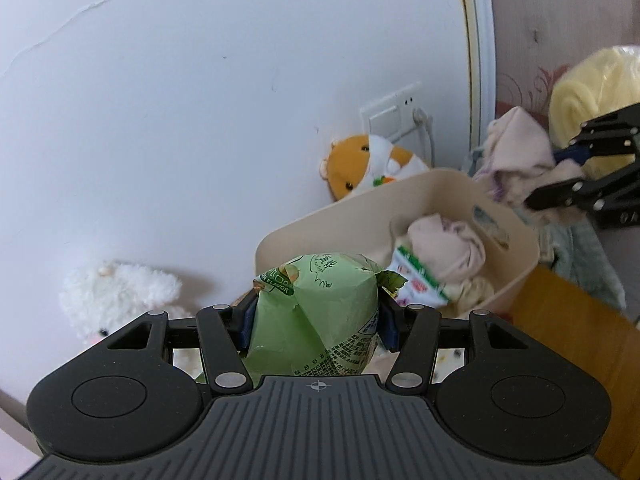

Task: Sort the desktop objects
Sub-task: 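Carry the green bag with the left tool toward the basket while the right tool carries the cloth there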

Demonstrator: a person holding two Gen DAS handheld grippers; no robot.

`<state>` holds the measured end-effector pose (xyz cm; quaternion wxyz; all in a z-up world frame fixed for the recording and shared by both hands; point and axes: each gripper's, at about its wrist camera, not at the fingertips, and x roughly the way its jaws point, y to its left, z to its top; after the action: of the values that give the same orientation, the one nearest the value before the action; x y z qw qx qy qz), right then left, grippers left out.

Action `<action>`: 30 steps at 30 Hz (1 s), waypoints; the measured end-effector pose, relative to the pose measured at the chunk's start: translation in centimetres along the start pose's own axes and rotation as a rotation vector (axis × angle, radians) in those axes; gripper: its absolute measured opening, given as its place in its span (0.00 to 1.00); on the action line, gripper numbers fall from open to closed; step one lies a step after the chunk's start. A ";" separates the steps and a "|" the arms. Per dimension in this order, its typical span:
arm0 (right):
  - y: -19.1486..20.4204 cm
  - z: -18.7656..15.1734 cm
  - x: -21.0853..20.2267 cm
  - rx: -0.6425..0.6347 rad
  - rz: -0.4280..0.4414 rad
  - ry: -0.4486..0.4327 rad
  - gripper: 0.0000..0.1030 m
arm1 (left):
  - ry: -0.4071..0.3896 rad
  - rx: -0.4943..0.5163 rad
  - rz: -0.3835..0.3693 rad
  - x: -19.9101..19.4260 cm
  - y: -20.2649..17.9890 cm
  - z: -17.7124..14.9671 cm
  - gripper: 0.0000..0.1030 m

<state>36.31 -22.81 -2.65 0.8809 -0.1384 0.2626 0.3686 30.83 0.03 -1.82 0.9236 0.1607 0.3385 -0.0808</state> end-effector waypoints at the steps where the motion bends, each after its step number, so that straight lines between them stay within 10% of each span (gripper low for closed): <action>1: 0.1 0.3 0.3 -0.005 0.000 -0.004 0.33 | 0.001 -0.011 -0.004 0.4 -0.2 0.4 0.55; 22: 0.9 -0.4 9.2 -0.088 -0.003 0.123 0.35 | 0.197 -0.136 -0.025 11.6 -5.6 1.5 0.57; 30: 1.0 -1.3 9.3 -0.123 -0.024 0.118 0.64 | 0.244 -0.171 -0.044 12.0 -5.5 0.8 0.70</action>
<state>40.67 -17.31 -9.01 0.8582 -0.2168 0.2894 0.3645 39.02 -5.87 -10.38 0.8840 0.0824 0.4573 -0.0517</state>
